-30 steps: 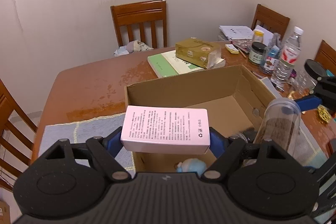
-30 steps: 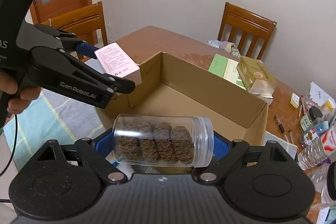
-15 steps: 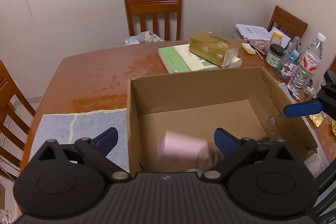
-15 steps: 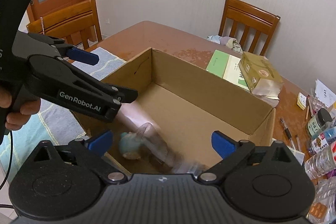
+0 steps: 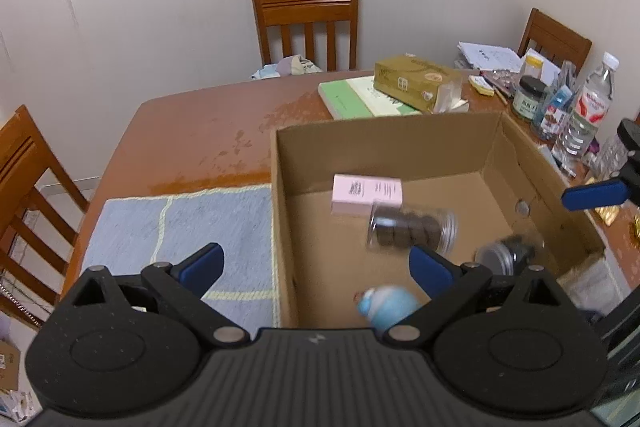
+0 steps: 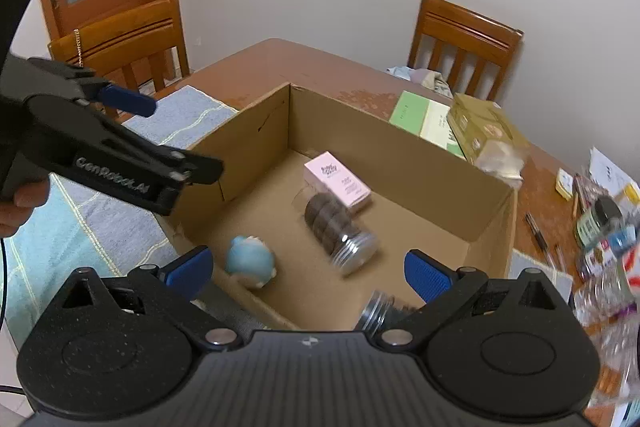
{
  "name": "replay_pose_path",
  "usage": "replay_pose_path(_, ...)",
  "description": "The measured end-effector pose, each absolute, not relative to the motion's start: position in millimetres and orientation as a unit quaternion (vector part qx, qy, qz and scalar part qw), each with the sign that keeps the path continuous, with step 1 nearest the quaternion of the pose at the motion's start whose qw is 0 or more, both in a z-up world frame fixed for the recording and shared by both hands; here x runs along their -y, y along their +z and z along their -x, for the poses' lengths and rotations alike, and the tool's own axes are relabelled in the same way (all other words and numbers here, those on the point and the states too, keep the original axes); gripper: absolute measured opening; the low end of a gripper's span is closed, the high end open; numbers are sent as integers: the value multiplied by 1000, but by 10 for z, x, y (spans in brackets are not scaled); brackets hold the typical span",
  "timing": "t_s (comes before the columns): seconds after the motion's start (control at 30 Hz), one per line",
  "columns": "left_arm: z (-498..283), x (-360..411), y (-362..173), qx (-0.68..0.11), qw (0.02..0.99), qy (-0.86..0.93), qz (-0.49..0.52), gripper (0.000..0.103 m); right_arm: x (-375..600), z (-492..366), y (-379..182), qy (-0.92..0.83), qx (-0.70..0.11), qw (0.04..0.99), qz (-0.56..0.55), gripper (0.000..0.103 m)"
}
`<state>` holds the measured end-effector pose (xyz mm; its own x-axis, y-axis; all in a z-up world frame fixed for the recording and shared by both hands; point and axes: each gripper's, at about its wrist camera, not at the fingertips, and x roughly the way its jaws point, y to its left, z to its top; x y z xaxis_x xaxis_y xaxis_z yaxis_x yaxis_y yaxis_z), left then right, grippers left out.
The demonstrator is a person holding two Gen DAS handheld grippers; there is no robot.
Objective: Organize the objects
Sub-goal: 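Return both grippers to the remaining objects on the towel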
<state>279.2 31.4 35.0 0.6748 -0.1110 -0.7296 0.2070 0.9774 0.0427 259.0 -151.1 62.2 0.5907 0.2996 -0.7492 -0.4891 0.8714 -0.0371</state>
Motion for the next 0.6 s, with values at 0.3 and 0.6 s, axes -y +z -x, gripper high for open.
replay_pose_path(0.3,-2285,-417,246,-387,917,-75,-58,99,1598,-2173,498,184,-405,890,99,103)
replay_pose_path(0.6,-1809,-533,66,-404,911,-66,-47,99,1631,-1734,184,156,-434,883,88,103)
